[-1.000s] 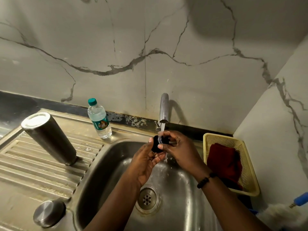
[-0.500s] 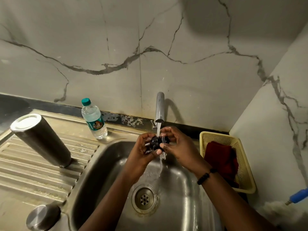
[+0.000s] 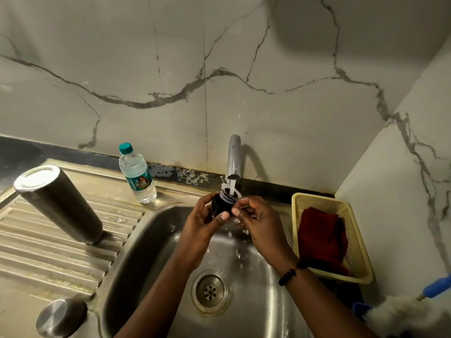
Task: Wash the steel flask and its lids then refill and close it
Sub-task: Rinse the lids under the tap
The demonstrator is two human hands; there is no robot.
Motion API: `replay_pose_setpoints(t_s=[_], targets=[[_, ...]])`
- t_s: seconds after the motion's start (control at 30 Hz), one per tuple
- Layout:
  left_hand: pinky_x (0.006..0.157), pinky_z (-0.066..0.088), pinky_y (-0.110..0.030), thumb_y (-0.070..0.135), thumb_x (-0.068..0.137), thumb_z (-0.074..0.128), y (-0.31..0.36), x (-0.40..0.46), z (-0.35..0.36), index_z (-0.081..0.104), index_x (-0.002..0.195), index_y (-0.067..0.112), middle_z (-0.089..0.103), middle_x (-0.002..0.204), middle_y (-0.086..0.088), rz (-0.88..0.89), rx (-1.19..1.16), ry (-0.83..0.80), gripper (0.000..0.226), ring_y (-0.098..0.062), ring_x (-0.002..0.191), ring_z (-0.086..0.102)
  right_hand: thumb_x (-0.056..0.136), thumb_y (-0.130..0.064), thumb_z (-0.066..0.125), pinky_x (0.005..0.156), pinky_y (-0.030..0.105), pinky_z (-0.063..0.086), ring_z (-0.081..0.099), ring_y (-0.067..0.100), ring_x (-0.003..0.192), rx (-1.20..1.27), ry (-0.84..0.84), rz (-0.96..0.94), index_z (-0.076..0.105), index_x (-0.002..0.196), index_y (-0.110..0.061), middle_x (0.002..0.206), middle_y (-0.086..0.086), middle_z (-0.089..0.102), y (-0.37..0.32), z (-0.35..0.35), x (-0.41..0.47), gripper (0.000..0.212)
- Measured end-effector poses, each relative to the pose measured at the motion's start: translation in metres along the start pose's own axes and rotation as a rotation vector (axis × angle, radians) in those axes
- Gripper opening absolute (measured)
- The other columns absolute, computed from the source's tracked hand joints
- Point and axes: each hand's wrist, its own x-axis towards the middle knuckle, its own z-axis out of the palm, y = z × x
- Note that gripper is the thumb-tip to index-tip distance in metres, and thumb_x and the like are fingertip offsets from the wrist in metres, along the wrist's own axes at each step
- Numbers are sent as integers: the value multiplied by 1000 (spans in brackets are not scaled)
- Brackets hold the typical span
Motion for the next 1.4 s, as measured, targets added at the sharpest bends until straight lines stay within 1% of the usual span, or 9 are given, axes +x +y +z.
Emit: replay_pose_setpoints(t_s=[0.13,0.23,0.33,0.43,0.57,0.7,1.03,1.23,1.4], targets=[[105,47,-38,5,89,61,4,-2,-8,50,140,15,65,132,-6,-7,-80,-48,53,-21,126,59,86,-11,71,80,17,54,63,1,95,-2,-50,16,71,90,-18,98,-8,66,1,-4,6,9],[101,51,-33,5,94,52,2,-3,-10,47,143,10,62,137,-12,-26,-153,-93,50,-25,129,57,89,-11,68,75,23,57,69,12,92,248,-127,194,73,95,-17,97,-1,73,-4,-5,6,9],[104,48,-36,11,96,56,0,-4,-13,47,143,11,61,138,-12,-44,-153,-117,48,-27,130,56,93,-12,64,79,30,58,69,19,93,242,-180,273,68,99,-14,98,3,72,-5,-5,7,8],[107,45,-39,13,83,68,-2,-4,-15,48,142,13,61,138,-10,-46,-138,-114,62,-26,132,54,89,-17,69,86,40,59,66,22,103,287,-222,291,51,114,-21,112,5,64,-7,-13,8,31],[97,53,-35,-5,84,68,-6,-3,-9,50,137,11,63,132,-13,-5,-27,-129,58,-29,126,58,87,-21,73,91,21,52,58,1,110,-15,-274,70,54,124,-40,121,-17,60,-11,-20,10,46],[95,54,-34,-8,83,68,-5,-5,-3,52,136,9,66,127,-11,30,30,-93,58,-26,121,63,88,-18,71,92,22,52,58,4,113,-156,-203,-71,67,115,-24,119,-10,64,-8,-15,11,28],[95,53,-25,1,90,67,1,-5,3,59,131,12,71,120,-2,55,220,-97,43,-15,117,65,88,-7,61,103,18,43,61,16,114,-515,-88,-563,72,111,-8,118,9,69,10,-18,3,25],[89,53,-25,14,96,61,0,-3,5,58,134,15,70,122,-3,-6,140,-106,39,-14,114,65,90,-19,69,86,8,48,58,-1,106,-161,-48,-92,68,116,-24,117,-10,64,8,-12,5,26],[100,51,-31,12,93,64,-4,-4,4,52,140,14,67,129,-5,6,123,-64,49,-17,122,62,91,-20,68,77,2,44,60,-4,100,-133,-12,0,68,112,-25,108,-11,67,5,-2,7,22]])
